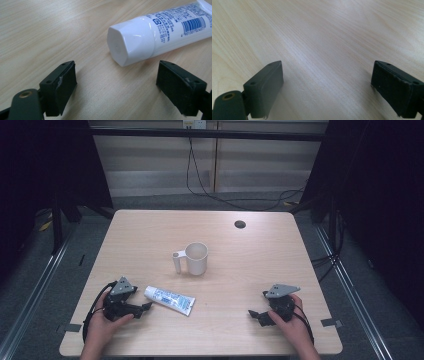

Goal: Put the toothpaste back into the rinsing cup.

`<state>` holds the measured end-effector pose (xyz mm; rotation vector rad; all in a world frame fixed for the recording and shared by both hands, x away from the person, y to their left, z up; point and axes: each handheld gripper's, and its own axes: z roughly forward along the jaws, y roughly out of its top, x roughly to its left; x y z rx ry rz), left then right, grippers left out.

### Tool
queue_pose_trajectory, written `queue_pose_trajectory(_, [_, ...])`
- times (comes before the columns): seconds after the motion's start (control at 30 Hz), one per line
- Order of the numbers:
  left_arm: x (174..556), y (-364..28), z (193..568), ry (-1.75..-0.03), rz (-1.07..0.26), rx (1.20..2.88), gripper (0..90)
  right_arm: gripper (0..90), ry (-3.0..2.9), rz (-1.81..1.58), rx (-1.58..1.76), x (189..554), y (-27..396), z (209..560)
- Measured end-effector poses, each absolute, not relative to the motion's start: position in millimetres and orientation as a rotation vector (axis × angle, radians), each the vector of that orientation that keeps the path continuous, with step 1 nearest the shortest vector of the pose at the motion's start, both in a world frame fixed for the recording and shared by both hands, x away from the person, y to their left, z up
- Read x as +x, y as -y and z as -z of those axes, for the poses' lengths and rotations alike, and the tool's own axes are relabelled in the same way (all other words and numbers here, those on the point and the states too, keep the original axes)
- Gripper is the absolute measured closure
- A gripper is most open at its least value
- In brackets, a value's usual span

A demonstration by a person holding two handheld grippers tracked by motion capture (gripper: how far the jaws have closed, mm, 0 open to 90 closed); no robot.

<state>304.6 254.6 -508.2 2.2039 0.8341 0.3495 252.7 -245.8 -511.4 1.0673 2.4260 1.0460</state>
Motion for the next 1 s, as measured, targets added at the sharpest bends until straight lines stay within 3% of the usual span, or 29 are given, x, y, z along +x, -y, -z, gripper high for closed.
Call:
queue_pose_trajectory(0.23, [307.1, -248.5, 501.4, -0.786, -0.334, 2.277, 20.5, 10.2, -2.426, -1.046, 1.068, 252.7, 245.8, 511.4])
queue_pose_trajectory(0.6, [312.6, -231.5, 469.1, -0.577, -0.349, 2.575, 20.5, 10.1, -2.426, -1.046, 1.067, 252.7, 245.8, 511.4])
queue_pose_trajectory(1.0, [326.5, -207.9, 446.9, -0.42, -0.347, 2.693, 20.5, 10.1, -2.426, -1.046, 1.068, 252.7, 245.8, 511.4])
